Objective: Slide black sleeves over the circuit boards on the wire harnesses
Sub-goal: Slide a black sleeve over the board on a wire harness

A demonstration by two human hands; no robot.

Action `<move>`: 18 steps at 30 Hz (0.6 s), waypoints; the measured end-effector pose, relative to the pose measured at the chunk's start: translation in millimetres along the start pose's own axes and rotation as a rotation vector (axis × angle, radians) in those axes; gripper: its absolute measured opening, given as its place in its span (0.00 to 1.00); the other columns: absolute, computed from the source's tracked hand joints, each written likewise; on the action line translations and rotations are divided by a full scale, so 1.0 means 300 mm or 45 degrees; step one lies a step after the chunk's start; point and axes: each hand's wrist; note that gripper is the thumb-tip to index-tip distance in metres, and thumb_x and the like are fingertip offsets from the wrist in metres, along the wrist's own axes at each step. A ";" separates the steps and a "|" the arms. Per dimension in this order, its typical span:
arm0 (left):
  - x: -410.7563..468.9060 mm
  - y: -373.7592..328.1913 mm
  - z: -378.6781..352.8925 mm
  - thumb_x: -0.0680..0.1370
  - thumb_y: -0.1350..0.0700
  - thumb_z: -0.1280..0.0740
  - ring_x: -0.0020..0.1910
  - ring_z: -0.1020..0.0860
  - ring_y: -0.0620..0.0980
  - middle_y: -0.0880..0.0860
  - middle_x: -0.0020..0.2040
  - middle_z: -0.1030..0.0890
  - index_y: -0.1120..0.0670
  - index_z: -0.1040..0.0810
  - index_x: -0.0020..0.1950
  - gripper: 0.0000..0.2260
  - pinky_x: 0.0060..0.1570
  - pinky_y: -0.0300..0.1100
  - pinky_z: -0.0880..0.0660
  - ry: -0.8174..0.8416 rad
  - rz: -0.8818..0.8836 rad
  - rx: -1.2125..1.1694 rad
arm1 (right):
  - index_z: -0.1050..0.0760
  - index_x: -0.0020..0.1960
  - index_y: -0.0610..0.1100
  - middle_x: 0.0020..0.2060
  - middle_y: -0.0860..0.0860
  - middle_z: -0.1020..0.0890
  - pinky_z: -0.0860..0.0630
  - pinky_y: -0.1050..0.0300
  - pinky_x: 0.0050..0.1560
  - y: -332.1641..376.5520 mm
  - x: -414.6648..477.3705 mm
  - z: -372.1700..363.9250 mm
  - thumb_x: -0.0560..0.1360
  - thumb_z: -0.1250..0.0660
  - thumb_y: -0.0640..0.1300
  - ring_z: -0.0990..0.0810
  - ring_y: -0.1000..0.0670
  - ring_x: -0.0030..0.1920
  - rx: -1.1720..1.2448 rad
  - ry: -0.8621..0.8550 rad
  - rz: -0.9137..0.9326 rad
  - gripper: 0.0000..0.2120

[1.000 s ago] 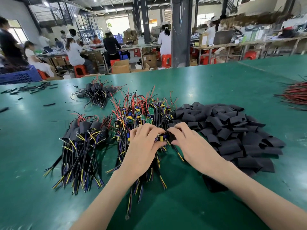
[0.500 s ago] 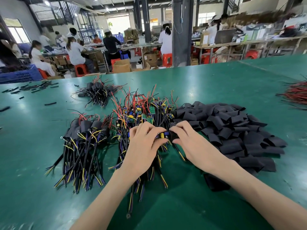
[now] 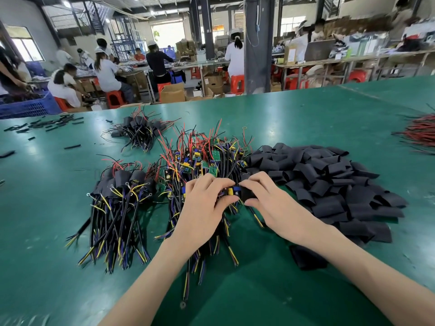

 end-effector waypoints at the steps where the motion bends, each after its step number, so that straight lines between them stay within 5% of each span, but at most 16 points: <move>1: 0.000 0.000 0.001 0.74 0.50 0.34 0.46 0.25 0.52 0.50 0.42 0.27 0.55 0.20 0.53 0.13 0.55 0.45 0.38 -0.001 0.012 -0.010 | 0.29 0.60 0.35 0.51 0.43 0.27 0.30 0.59 0.46 0.000 0.000 0.001 0.72 0.30 0.35 0.25 0.48 0.42 -0.026 0.002 0.022 0.18; 6: 0.000 0.003 0.000 0.74 0.51 0.31 0.46 0.26 0.51 0.48 0.42 0.28 0.54 0.20 0.53 0.11 0.55 0.44 0.39 0.006 0.015 -0.036 | 0.29 0.62 0.36 0.53 0.43 0.28 0.27 0.56 0.43 -0.002 -0.001 0.012 0.74 0.32 0.36 0.23 0.45 0.42 -0.016 0.019 -0.004 0.17; 12: 0.006 0.009 0.002 0.72 0.54 0.28 0.46 0.29 0.47 0.47 0.41 0.29 0.53 0.19 0.52 0.09 0.57 0.33 0.44 0.004 -0.013 -0.093 | 0.30 0.65 0.37 0.57 0.44 0.29 0.29 0.49 0.55 0.010 0.005 0.034 0.78 0.37 0.40 0.26 0.44 0.54 0.156 0.042 -0.084 0.16; 18: 0.006 0.002 0.006 0.72 0.52 0.28 0.47 0.26 0.50 0.44 0.40 0.29 0.53 0.19 0.52 0.11 0.58 0.41 0.40 0.047 0.005 -0.123 | 0.28 0.63 0.38 0.56 0.45 0.28 0.30 0.50 0.55 0.014 0.003 0.045 0.77 0.35 0.41 0.26 0.45 0.53 0.190 0.033 -0.099 0.16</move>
Point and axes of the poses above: each hand's wrist, its own x-axis towards the middle knuckle, its own z-axis out of the back of the hand, y = z × x
